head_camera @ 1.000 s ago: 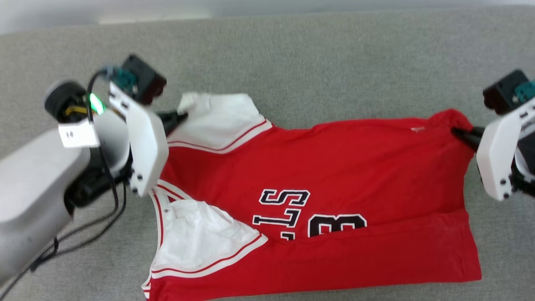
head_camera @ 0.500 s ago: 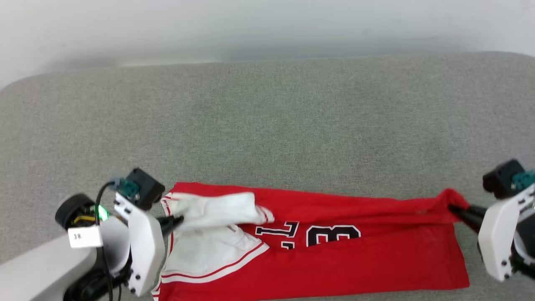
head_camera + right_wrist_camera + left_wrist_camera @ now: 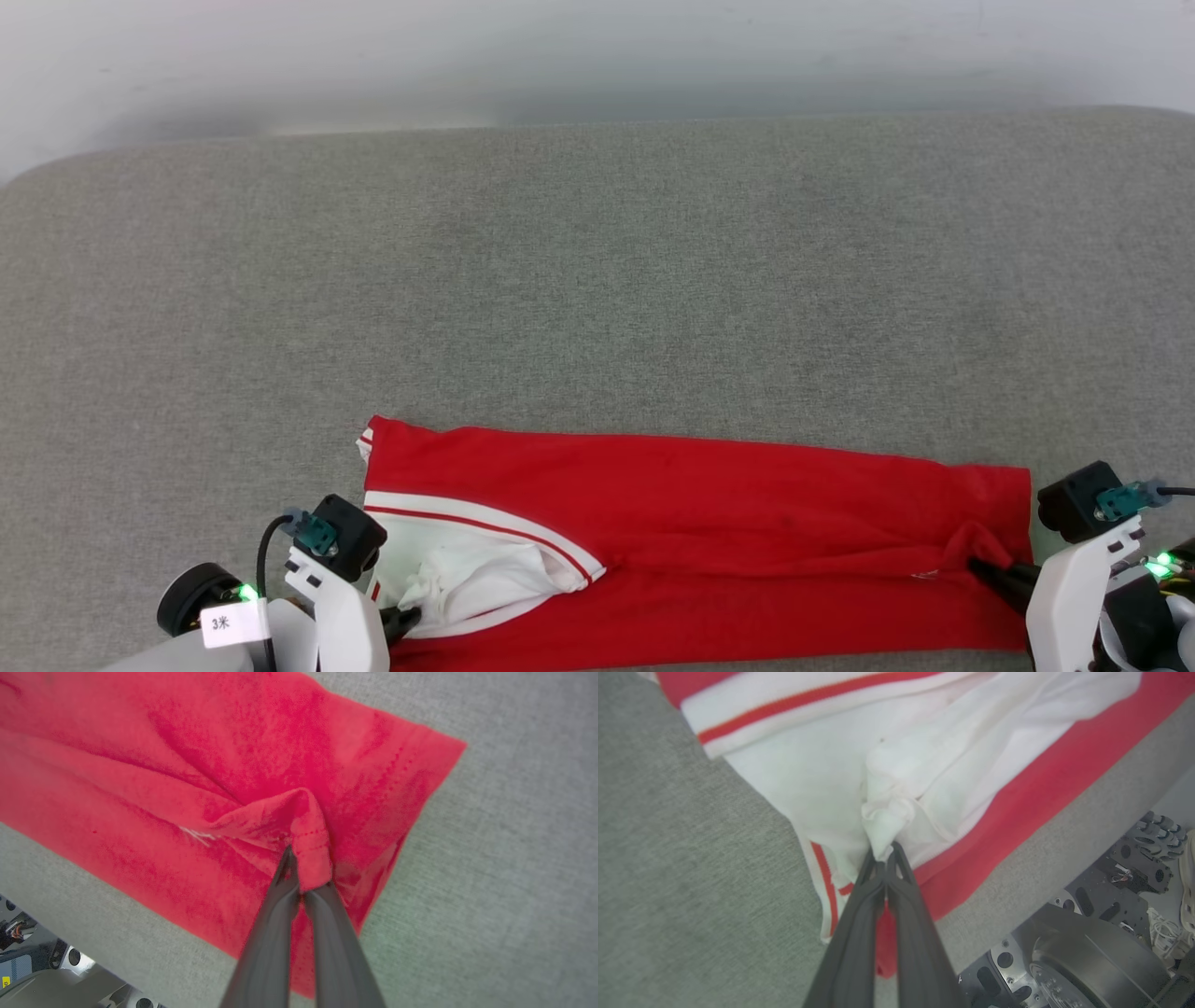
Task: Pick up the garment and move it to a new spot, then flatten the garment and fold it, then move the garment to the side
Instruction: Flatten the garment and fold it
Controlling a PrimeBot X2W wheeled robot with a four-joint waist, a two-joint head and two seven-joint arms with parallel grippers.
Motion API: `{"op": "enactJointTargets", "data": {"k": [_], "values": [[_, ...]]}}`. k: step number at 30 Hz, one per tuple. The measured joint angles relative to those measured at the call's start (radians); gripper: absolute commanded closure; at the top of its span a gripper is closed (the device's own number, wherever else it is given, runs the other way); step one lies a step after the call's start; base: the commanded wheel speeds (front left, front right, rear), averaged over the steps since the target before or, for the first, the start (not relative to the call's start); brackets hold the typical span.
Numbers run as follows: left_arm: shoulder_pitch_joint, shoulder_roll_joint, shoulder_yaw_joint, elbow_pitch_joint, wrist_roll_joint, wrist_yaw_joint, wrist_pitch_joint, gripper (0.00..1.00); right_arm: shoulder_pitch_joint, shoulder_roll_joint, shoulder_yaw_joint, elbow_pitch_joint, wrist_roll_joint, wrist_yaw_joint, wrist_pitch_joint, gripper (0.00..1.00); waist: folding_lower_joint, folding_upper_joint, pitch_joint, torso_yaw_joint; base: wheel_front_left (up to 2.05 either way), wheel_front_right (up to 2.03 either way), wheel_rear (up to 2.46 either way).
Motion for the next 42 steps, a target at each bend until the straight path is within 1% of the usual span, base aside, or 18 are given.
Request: {"op": "enactJointTargets", "data": {"k": [1, 2, 3, 4, 5, 6, 7, 12, 15, 19, 22, 26, 29, 32, 36, 40, 42], "values": [[0.002, -0.015, 0.003, 0.020, -0.004, 0.000, -0.011, 0.73, 0.000, 0.009, -0.004, 0.010, -0.016, 0.000, -0.008, 0.96, 0.0000, 0.0000, 0.000, 0.003, 0.00, 0.00, 0.00], [0.002, -0.015, 0.003, 0.020, -0.004, 0.000, -0.011, 0.31, 0.000, 0.009, -0.004, 0.010, -0.016, 0.000, -0.008, 0.56, 0.0000, 0.0000, 0.000, 0.003, 0.00, 0.00, 0.00], [0.007, -0.021, 0.007, 0.027, -0.003, 0.002, -0.029, 0.00, 0.000, 0.016, -0.011, 0.012, -0.018, 0.000, -0.012, 0.00, 0.0000, 0.0000, -0.002, 0.003, 0.00, 0.00, 0.00], [0.013, -0.026, 0.013, 0.032, -0.003, 0.003, -0.050, 0.00, 0.000, 0.020, -0.017, 0.011, -0.021, 0.000, -0.019, 0.00, 0.0000, 0.0000, -0.005, 0.003, 0.00, 0.00, 0.00], [0.021, -0.030, 0.018, 0.040, 0.009, 0.016, -0.082, 0.00, 0.000, 0.019, -0.030, -0.001, -0.034, 0.000, -0.030, 0.00, 0.0000, 0.0000, -0.013, 0.003, 0.00, 0.00, 0.00], [0.021, -0.030, 0.018, 0.040, 0.009, 0.016, -0.082, 0.00, 0.000, 0.019, -0.030, -0.001, -0.034, 0.000, -0.030, 0.00, 0.0000, 0.0000, -0.013, 0.003, 0.00, 0.00, 0.00], [0.023, -0.031, 0.021, 0.041, 0.020, 0.025, -0.104, 0.00, 0.000, 0.015, -0.038, -0.013, -0.038, 0.000, -0.034, 0.00, 0.0001, 0.0000, -0.018, 0.003, 0.00, 0.00, 0.00], [0.045, -0.035, 0.070, 0.029, 0.045, 0.096, -0.237, 0.00, 0.020, -0.006, -0.129, -0.103, -0.040, 0.000, -0.052, 0.00, 0.0000, 0.0000, -0.044, 0.006, 0.00, 0.00, 0.00], [0.052, -0.038, 0.100, 0.020, 0.071, 0.149, -0.311, 0.00, 0.048, -0.007, -0.203, -0.154, -0.033, 0.000, -0.049, 0.00, 0.0001, 0.0000, -0.054, 0.013, 0.00, 0.00, 0.00], [0.062, -0.058, 0.146, 0.023, 0.091, 0.215, -0.424, 0.00, 0.071, -0.006, -0.318, -0.180, -0.023, 0.000, -0.016, 0.00, 0.0000, 0.0000, -0.058, 0.022, 0.00, 0.00, 0.00], [0.080, -0.077, 0.187, 0.036, 0.093, 0.249, -0.486, 0.00, 0.092, 0.020, -0.381, -0.174, 0.012, 0.000, 0.021, 0.00, 0.0001, 0.0000, -0.051, 0.026, 0.00, 0.00, 0.00], [0.109, -0.120, 0.253, 0.066, 0.122, 0.293, -0.520, 0.00, 0.124, 0.059, -0.421, -0.144, 0.061, 0.000, 0.089, 0.00, 0.0001, 0.0000, -0.042, 0.033, 0.00, 0.00, 0.00], [0.141, -0.160, 0.331, 0.072, 0.183, 0.321, -0.523, 0.00, 0.151, 0.077, -0.435, -0.113, 0.079, 0.000, 0.137, 0.00, 0.0001, 0.0000, -0.035, 0.039, 0.00, 0.00, 0.00], [0.188, -0.211, 0.440, 0.059, 0.274, 0.338, -0.523, 0.00, 0.165, 0.101, -0.449, -0.077, 0.099, 0.000, 0.168, 0.00, 0.0001, 0.0000, -0.027, 0.043, 0.00, 0.00, 0.00], [0.275, -0.274, 0.566, 0.048, 0.389, 0.339, -0.523, 0.00, 0.169, 0.136, -0.451, -0.027, 0.119, 0.000, 0.192, 0.00, 0.0002, 0.0000, -0.019, 0.047, 0.00, 0.00, 0.00], [0.345, -0.352, 0.685, 0.028, 0.497, 0.323, -0.523, 0.00, 0.169, 0.182, -0.448, 0.020, 0.160, 0.000, 0.195, 0.00, 0.0001, 0.0000, -0.011, 0.053, 0.00, 0.00, 0.00], [0.377, -0.389, 0.731, 0.023, 0.556, 0.304, -0.524, 0.00, 0.168, 0.193, -0.434, 0.039, 0.176, 0.000, 0.202, 0.00, 0.0001, 0.0000, -0.006, 0.056, 0.00, 0.00, 0.00]]}}
